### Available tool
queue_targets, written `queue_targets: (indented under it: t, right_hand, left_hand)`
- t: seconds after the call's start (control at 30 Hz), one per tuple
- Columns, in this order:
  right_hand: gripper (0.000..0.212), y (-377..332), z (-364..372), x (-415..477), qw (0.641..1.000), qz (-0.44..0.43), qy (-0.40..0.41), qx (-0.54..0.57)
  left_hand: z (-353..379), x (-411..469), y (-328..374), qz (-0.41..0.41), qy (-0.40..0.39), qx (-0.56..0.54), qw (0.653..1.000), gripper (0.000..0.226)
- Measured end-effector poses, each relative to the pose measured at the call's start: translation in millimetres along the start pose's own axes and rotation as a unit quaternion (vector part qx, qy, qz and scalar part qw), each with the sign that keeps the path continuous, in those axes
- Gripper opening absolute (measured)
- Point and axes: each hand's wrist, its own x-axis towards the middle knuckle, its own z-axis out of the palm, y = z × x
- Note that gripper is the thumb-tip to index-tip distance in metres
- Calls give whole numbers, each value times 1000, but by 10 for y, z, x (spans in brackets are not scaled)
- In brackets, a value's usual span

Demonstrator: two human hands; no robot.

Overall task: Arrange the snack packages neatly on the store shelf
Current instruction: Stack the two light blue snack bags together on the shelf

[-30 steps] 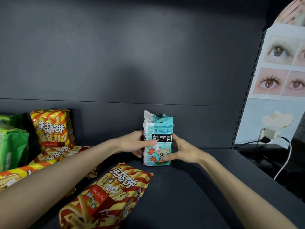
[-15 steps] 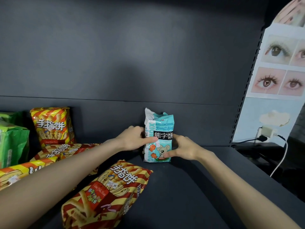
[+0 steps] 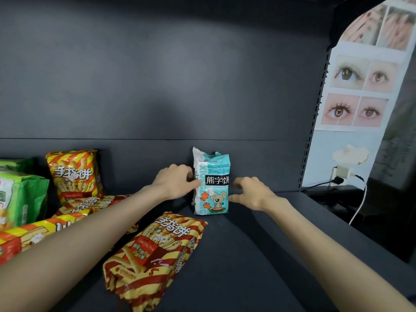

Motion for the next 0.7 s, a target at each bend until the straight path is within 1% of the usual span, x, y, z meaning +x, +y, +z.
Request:
queue_targets:
  t: [0.1,0.23,0.37,0.5,0.6,0.7]
  right_hand:
    - [49,-74,-111,-137,1000,-5,-5,-30]
    - [44,-184,-294,-301,999,-24,12,-47]
    - [40,-276,-461,-428,996,-69,29,-40]
    - [42,-397,-549,-540,994,-106,30,-17]
    - [44,-536,-528,-648,992,-124,27,2]
    - [41,-691,-402,-783,988,-152,15,24]
  left_hand:
    - [-133,-127,28,9,-3,7,1000,40]
    - [-384,-307,75,43,-11,87,995,47]
    - [-620,-530,93,61,17,114,991,50]
    - [-796,-825,74,58,50,129,989,54]
    - [-860,-1118,25,42,60,122,990,53]
    - [-830,-1461,-70,20,64,113,991,52]
